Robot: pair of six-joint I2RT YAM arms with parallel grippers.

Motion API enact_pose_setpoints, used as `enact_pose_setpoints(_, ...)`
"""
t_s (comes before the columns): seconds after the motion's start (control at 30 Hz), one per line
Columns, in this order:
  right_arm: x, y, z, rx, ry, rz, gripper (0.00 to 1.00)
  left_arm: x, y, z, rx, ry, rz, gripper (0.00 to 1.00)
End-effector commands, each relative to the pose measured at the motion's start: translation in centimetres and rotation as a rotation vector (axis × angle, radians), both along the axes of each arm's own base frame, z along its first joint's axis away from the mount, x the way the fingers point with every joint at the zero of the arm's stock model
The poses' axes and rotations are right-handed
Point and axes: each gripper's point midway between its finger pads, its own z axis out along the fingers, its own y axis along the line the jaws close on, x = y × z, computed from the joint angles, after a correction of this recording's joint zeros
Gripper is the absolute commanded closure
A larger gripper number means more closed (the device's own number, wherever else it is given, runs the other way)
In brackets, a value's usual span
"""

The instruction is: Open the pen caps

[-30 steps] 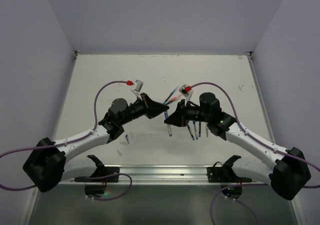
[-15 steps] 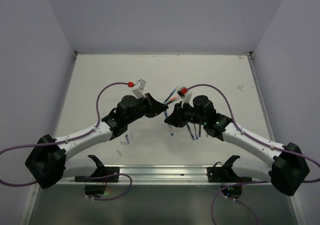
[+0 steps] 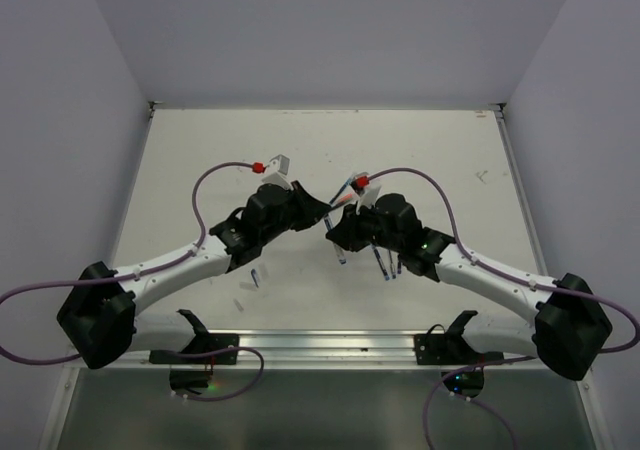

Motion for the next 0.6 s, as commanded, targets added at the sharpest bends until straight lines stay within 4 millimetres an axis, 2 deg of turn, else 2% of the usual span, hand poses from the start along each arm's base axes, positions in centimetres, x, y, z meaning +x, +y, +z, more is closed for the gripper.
enact_pose_setpoints(0.0, -3.8, -3.2, -7.0, -0.228, 0.203, 0.009, 1.0, 6.4, 5.8, 5.3, 0.005, -0.185, 0.383, 1.0)
enact_pose_setpoints(0.17, -4.1, -3.5, -8.4, -0.292, 0.218, 0.012, 1.0, 7.2, 6.3, 6.4, 0.079, -0.228, 0.403, 1.0)
enact_pose_setpoints(0.2, -4.3, -3.6, -8.8, -0.316, 0.228, 0.013, 1.0, 7.6, 6.2, 7.3, 0.088, -0.239, 0.399, 1.0)
enact_pose_setpoints(0.27, -4.5, -3.7, -9.1, -0.337, 0.227, 0.016, 1.0, 7.9, 6.2, 6.7, 0.162, -0.232, 0.393, 1.0)
enact_pose_setpoints(0.3, -4.6, -3.9, -9.4, -0.345, 0.232, 0.016, 1.0, 8.2, 6.1, 7.4, 0.162, -0.247, 0.393, 1.0)
enact_pose_setpoints(0.4, -4.3, -4.7, -9.6, -0.372, 0.219, -0.021, 1.0, 8.7, 6.2, 7.7, 0.198, -0.25, 0.396, 1.0)
enact_pose_setpoints(0.47, -4.1, -5.3, -9.3, -0.387, 0.226, -0.062, 1.0, 8.5, 6.3, 7.2, 0.238, -0.238, 0.384, 1.0)
enact_pose_setpoints(0.57, -2.8, -6.9, -9.3, -0.454, 0.219, -0.158, 1.0, 7.6, 6.2, 5.8, 0.279, -0.217, 0.327, 1.0)
